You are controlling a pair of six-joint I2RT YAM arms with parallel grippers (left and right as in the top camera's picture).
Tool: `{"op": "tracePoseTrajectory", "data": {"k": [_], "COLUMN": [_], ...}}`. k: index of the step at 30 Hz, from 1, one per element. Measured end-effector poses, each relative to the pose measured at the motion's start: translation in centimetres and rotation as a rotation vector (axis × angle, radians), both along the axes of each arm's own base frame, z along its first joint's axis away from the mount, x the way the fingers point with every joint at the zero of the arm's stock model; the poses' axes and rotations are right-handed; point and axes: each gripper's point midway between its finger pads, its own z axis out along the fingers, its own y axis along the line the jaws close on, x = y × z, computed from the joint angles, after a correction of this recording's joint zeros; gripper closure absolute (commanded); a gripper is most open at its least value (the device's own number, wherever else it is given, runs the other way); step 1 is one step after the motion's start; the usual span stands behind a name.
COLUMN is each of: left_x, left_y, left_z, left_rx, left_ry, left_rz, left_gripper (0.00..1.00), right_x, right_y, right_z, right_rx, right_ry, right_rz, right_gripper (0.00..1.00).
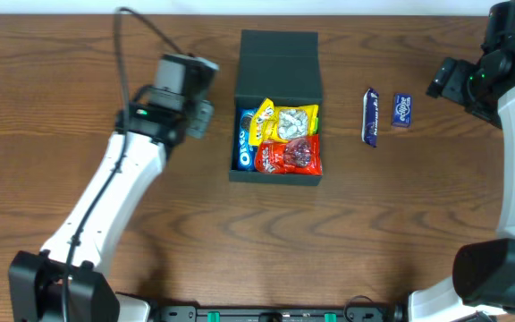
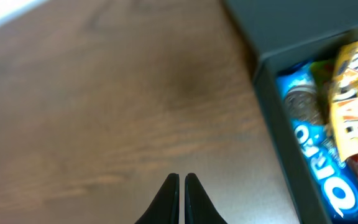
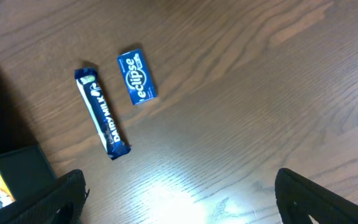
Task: Pack container
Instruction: 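Withdraw the left gripper to the left of the box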
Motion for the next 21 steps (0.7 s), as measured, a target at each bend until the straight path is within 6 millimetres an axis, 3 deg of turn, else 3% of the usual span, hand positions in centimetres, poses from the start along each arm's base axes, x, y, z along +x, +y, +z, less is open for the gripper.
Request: {"op": "tracePoseTrajectory", "data": {"k": [3, 6, 10, 14, 21], "left_x": [-0.4, -0.9, -1.6, -2.9, -4.6], "left_y": [1.7, 1.9, -0.4, -3.1, -7.0], "left_z": [-1.7, -4.5, -9.2, -12.1, -11.9], "left_rx": [-0.117, -0.229, -0.37, -0.48, -0.558], "left_ry": [0.095, 0.218, 0.393, 0.535, 0.611], "left_rz": [0.05, 0.073, 0.066, 0.064, -0.007], "left_gripper": [0.94, 0.94, 0.94, 0.94, 0.94], "right_x": [0.0, 0.0, 0.0, 0.0, 0.0], "right_y": [0.0, 0.0, 0.0, 0.0, 0.0], "right_z": [0.0, 0.0, 0.0, 0.0, 0.0], "right_rx": [0.0, 0.0, 0.0, 0.0, 0.0], "right_ry": [0.0, 0.0, 0.0, 0.001, 0.001], "right_rz": [0.0, 0.0, 0.0, 0.0, 0.0], "right_gripper": [0.04, 0.04, 0.04, 0.04, 0.04]}}
